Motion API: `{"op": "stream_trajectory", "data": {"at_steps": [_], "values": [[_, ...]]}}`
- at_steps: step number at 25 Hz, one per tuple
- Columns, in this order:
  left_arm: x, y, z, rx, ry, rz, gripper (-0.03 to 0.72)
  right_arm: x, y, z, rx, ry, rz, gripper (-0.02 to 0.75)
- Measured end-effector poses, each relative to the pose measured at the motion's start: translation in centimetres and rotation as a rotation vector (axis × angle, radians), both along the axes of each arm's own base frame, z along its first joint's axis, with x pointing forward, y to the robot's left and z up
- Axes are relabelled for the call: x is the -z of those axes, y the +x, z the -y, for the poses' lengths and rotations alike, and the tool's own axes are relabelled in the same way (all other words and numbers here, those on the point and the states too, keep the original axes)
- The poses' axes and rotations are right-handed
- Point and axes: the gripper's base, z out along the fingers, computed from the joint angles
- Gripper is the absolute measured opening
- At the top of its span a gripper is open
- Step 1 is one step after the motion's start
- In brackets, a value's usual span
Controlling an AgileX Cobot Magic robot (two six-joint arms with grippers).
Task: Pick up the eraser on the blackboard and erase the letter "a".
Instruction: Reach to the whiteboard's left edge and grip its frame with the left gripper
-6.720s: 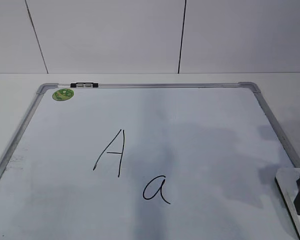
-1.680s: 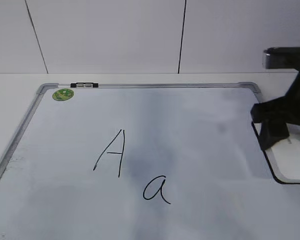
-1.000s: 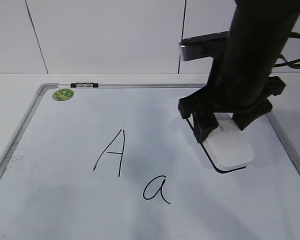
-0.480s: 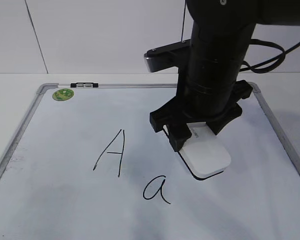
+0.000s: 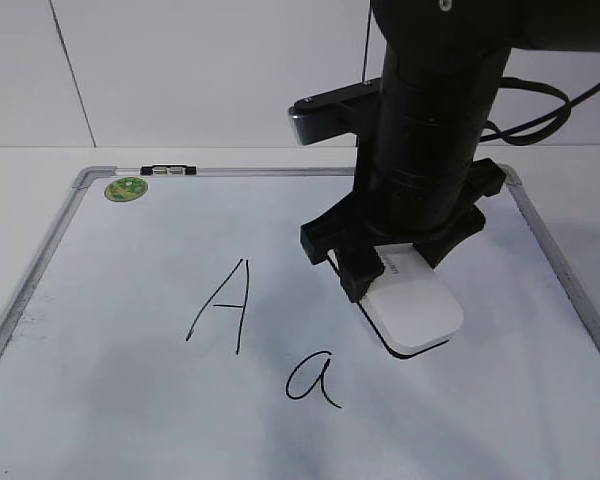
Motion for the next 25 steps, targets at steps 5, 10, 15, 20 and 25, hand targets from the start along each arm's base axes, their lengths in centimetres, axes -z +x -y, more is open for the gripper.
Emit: {"op": "stream_trajectory", "data": {"at_steps": [5,10,15,20,25], "values": [[-3.2,4.1,0.4,0.041,-0.02,-0.121,0.244,0.0,0.0,0.0,-0.002,-0.003,0.002,0.551],[-4.8,9.7,1.2,0.083,-0.05,-0.167,0.244,0.0,0.0,0.0,-0.003,-0.005,0.004,0.551],[-5.1,14.3,1.7,0.095,-0.06,-0.112,0.245,0.0,0.0,0.0,-0.003,-0.006,0.005,0.551],[-2.6,19.2,2.1,0.089,-0.055,-0.302,0.261,0.0,0.0,0.0,-0.003,-0.006,0.005,0.55],[0.3,23.6,2.6,0.085,-0.07,-0.458,0.404,0.0,0.1,0.1,-0.004,-0.007,0.006,0.55]]}}
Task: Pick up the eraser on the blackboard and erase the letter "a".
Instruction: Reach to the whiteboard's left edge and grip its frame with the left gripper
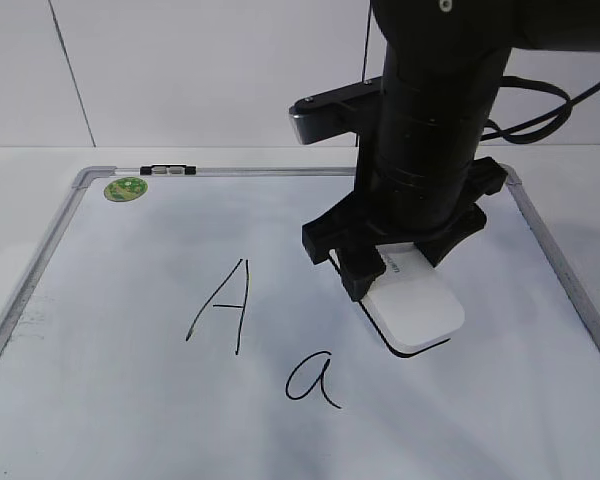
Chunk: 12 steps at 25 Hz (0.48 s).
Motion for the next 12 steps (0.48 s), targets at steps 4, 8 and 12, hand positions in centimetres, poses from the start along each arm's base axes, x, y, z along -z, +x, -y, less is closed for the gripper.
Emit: {"op": "stream_trajectory", "data": {"at_steps": [4,8,12], "values": [[1.8,3.1,0.3,-0.002,-0.001,-0.07,0.468,0.0,0.0,0.0,0.0,0.0,0.0,0.55],[4.1,5.7,0.5,-0.002,0.005,-0.142,0.476,0.0,0.0,0.0,0.0,-0.001,0.0,0.55],[6.7,7.6,0.6,-0.003,0.011,-0.214,0.456,0.0,0.0,0.0,0.0,-0.001,0.0,0.55]]}}
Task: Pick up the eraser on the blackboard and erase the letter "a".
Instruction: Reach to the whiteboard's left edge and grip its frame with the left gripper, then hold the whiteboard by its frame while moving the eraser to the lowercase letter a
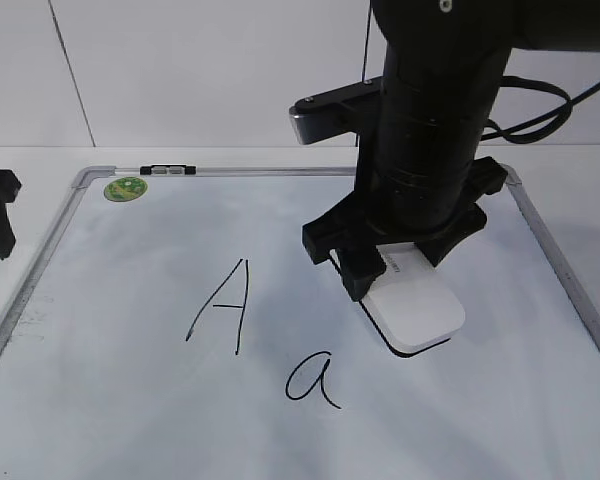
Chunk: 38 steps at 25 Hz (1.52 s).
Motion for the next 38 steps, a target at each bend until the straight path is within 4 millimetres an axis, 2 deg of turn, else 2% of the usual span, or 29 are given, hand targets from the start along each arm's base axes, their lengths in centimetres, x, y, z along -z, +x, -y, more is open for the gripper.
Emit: {"op": "stream_trajectory", "data": {"at_steps": [7,17,25,38], "values": [[4.0,1.7,0.1,-0.001,0.008,-0.095,0.377,0.0,0.0,0.0,0.0,0.0,0.0,0.55],[6.7,2.4,0.2,-0.003,0.013,-0.146,0.29,0.0,0.0,0.0,0.0,0.0,0.0,0.55],[7.1,2.8,0.2,-0.006,0.013,-0.124,0.255,0.0,0.0,0.0,0.0,0.0,0.0,0.55],[7.7,3.1,-0.7,-0.036,0.006,-0.121,0.245,0.0,0.0,0.0,-0.001,-0.005,0.004,0.55]]}}
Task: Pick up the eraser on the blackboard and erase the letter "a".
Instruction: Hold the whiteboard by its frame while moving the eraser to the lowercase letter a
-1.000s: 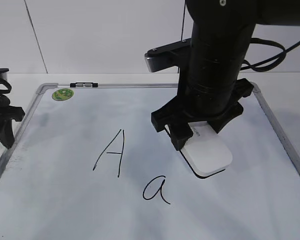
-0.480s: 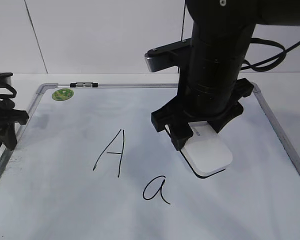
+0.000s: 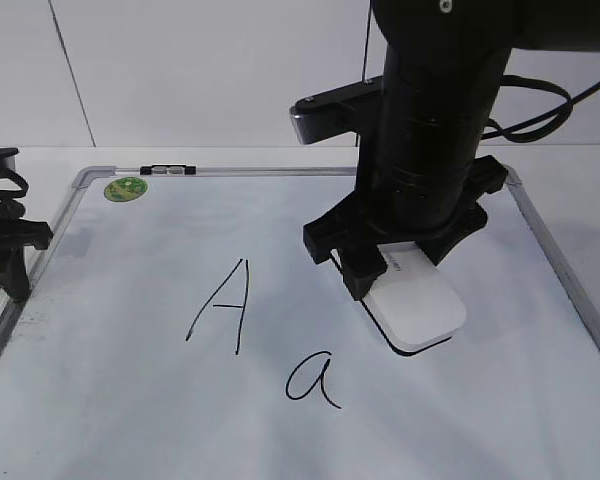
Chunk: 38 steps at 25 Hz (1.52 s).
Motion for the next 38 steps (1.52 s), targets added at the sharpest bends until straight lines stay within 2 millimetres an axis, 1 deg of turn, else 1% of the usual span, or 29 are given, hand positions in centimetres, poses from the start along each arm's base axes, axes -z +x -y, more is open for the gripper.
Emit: {"op": "stream_trajectory", "data": {"at_steps": [11,13,17,18,26,28,30,35,38], "values": [[0.4,0.2,0.0,-0.01,-0.011,-0.015,0.235,0.0,0.0,0.0,0.0,-0.002,0.001,0.55],[0.4,0.2,0.1,-0.014,-0.016,-0.015,0.196,0.0,0.0,0.0,0.0,-0.002,0.001,0.55],[0.3,0.2,0.2,-0.021,-0.027,-0.016,0.04,0.0,0.0,0.0,-0.001,-0.002,0.002,0.55],[0.3,0.2,0.2,-0.021,-0.027,-0.018,0.022,0.0,0.0,0.0,-0.001,-0.002,0.002,0.55],[0.4,0.2,0.2,-0.019,-0.027,-0.019,0.014,0.0,0.0,0.0,-0.003,-0.004,0.002,0.55],[0.4,0.2,0.2,-0.019,-0.027,-0.019,0.014,0.4,0.2,-0.1,-0.008,-0.013,-0.007,0.55],[0.4,0.2,0.2,-0.019,-0.027,-0.019,0.014,1.3,0.4,-0.3,-0.012,-0.029,-0.025,0.55],[0.4,0.2,0.2,-0.019,-0.027,-0.019,0.014,4.4,1.1,-1.1,-0.019,-0.075,-0.1,0.55],[0.4,0.2,0.2,-0.019,-0.027,-0.019,0.014,5.7,1.4,-1.3,-0.018,-0.092,-0.128,0.55]]}}
